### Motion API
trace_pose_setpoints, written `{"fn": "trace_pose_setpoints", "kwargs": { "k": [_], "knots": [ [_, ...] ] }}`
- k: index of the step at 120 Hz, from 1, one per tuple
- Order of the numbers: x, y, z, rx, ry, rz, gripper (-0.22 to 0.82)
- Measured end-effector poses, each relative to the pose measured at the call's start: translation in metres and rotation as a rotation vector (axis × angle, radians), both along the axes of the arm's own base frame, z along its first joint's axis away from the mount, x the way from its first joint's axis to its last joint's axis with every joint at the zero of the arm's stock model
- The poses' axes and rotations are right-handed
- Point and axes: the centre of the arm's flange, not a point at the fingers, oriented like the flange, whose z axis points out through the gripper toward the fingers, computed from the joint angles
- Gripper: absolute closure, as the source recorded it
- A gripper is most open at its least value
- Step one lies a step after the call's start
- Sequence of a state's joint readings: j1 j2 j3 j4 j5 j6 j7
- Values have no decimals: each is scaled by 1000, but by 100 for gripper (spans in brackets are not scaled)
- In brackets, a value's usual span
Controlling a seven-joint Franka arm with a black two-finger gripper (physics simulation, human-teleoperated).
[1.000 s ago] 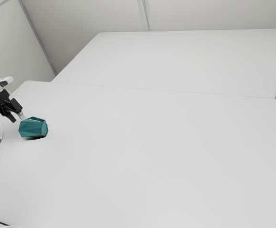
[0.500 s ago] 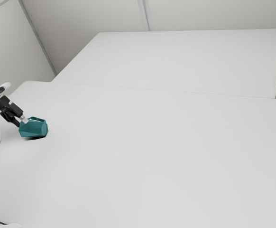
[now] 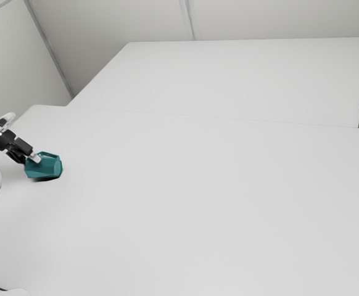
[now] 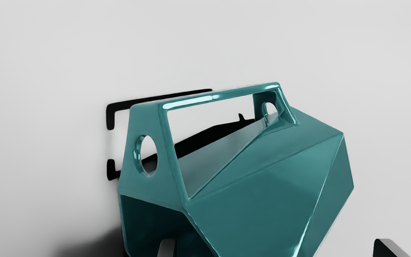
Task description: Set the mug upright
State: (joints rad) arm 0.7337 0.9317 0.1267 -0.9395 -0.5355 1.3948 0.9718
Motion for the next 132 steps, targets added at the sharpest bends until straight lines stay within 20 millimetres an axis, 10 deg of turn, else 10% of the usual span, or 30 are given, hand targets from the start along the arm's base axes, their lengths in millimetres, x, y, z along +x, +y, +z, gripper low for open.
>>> {"fn": "trace_pose_setpoints", "kwargs": {
  "k": [66,132],
  "knots": [
    [5,-8,-8,-98,-58,3,3],
    [5,-12,-6,-125,-62,-8,48]
  ]
}}
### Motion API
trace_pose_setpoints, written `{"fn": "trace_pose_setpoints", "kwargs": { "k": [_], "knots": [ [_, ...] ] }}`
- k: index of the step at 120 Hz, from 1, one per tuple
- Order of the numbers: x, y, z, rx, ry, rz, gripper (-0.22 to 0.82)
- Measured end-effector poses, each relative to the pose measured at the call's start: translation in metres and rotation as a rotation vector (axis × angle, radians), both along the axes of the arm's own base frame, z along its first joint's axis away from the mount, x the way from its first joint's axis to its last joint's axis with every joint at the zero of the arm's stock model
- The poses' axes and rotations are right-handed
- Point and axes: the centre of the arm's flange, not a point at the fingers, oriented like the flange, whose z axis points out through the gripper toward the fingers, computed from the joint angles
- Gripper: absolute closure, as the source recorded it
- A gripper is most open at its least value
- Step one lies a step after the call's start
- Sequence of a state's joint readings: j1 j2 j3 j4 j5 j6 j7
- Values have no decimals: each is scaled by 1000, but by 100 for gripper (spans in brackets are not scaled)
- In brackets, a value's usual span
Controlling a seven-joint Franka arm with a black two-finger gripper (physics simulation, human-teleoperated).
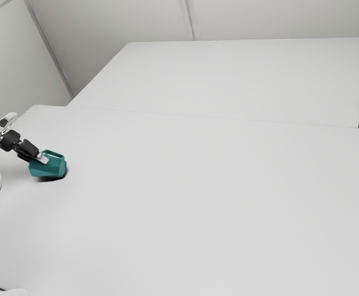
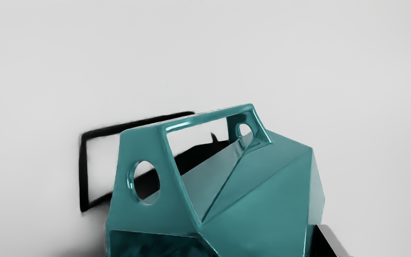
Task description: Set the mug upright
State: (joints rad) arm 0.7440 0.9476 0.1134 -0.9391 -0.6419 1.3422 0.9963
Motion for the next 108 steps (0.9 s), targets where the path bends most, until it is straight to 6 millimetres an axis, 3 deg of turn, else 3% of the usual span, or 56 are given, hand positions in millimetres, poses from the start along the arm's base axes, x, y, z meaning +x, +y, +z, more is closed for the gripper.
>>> {"fn": "trace_pose_setpoints", "kwargs": {
  "k": [24,46,72,80,85,99,108],
  "knots": [
    [8,-7,2,-12,-22,-7,64],
    [32,-29,21,-32,-89,-43,74],
    [76,-83,53,-71,-179,-126,76],
    [93,-113,72,-60,-196,-172,77],
    [107,-143,90,-30,-200,-221,77],
    [136,-243,156,121,-195,-384,78],
    [134,-314,169,231,-144,-481,78]
  ]
}}
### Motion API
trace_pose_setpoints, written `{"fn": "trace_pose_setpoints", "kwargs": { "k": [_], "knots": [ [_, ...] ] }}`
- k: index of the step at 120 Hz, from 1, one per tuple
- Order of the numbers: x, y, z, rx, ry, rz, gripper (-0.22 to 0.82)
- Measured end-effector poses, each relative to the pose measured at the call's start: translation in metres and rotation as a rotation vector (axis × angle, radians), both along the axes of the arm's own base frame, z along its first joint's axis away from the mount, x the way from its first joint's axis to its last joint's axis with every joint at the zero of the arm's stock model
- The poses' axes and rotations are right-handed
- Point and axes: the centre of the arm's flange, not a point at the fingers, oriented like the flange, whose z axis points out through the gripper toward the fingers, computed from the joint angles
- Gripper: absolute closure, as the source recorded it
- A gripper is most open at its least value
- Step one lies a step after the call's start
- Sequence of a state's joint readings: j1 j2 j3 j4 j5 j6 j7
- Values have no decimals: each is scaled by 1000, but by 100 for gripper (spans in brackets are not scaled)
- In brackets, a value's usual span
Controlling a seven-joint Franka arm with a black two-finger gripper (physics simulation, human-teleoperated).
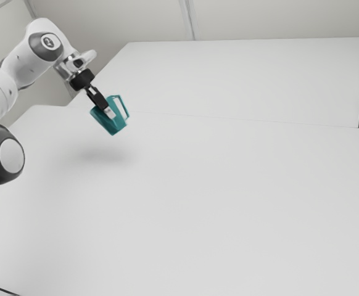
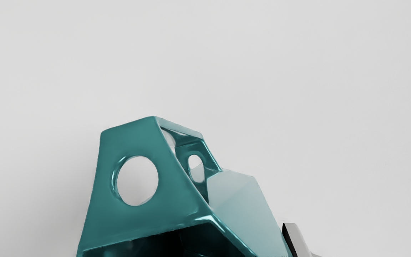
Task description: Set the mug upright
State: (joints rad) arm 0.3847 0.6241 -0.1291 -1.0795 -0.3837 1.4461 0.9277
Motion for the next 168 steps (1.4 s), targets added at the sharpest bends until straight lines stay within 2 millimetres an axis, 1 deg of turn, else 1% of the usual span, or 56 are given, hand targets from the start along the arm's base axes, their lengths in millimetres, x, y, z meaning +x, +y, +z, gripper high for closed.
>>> {"fn": "trace_pose_setpoints", "kwargs": {
  "k": [6,14,20,26,33,37,45,58,70,89,108,140,168],
  "knots": [
    [-16,-36,-6,75,24,-28,78],
    [-43,-74,-11,176,15,-57,78],
    [-65,-92,-15,247,-11,-65,78],
    [-83,-99,-20,307,-43,-58,78],
    [-97,-102,-31,362,-80,-45,78],
    [-102,-104,-35,388,-108,-39,78],
    [-102,-111,-38,430,-168,-33,78],
    [-103,-115,-56,484,-227,-21,78],
    [-112,-114,-75,515,-259,-4,78],
    [-124,-115,-87,535,-317,34,78],
    [-124,-115,-98,536,-349,69,78],
    [-124,-116,-120,526,-347,110,78],
    [-123,-117,-129,518,-340,135,78]
  ]
}}
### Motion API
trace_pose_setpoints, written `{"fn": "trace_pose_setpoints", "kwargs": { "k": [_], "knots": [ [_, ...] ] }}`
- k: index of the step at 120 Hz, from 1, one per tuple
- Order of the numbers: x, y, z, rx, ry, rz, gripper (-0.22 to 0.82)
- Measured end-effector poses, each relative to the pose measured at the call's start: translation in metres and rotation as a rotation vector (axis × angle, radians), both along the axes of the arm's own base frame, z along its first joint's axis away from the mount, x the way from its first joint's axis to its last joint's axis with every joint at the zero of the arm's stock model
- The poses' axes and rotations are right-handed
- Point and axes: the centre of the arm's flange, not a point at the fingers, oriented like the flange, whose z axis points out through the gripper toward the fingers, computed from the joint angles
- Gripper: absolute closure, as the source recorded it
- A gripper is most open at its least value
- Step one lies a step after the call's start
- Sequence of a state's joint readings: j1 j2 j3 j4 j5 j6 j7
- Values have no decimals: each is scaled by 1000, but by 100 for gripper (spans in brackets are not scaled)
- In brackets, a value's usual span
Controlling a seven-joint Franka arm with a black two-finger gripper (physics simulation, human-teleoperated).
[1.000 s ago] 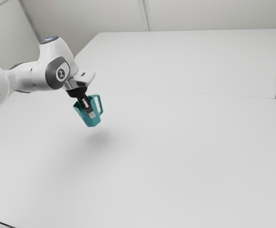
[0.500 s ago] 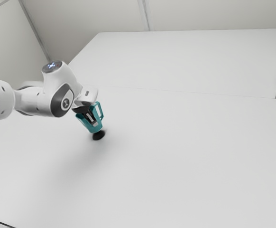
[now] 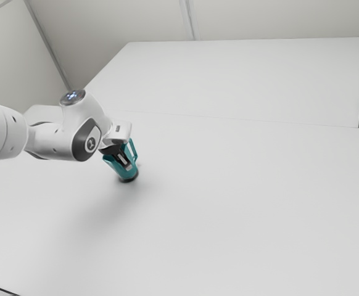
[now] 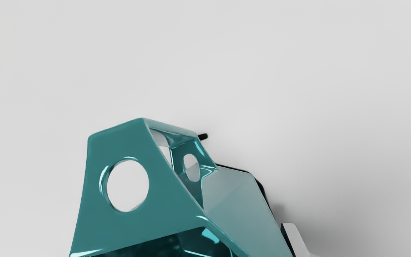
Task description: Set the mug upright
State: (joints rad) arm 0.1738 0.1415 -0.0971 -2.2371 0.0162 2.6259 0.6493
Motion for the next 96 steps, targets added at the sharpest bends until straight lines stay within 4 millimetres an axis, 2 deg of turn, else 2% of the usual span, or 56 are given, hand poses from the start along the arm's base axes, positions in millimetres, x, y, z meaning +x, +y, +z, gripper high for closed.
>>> {"fn": "trace_pose_setpoints", "kwargs": {
  "k": [20,47,96],
  "knots": [
    [0,-1,-1,-5,-1,15,78],
    [1,-2,-1,-14,1,29,67],
    [3,-4,6,-12,-7,32,35]
  ]
}}
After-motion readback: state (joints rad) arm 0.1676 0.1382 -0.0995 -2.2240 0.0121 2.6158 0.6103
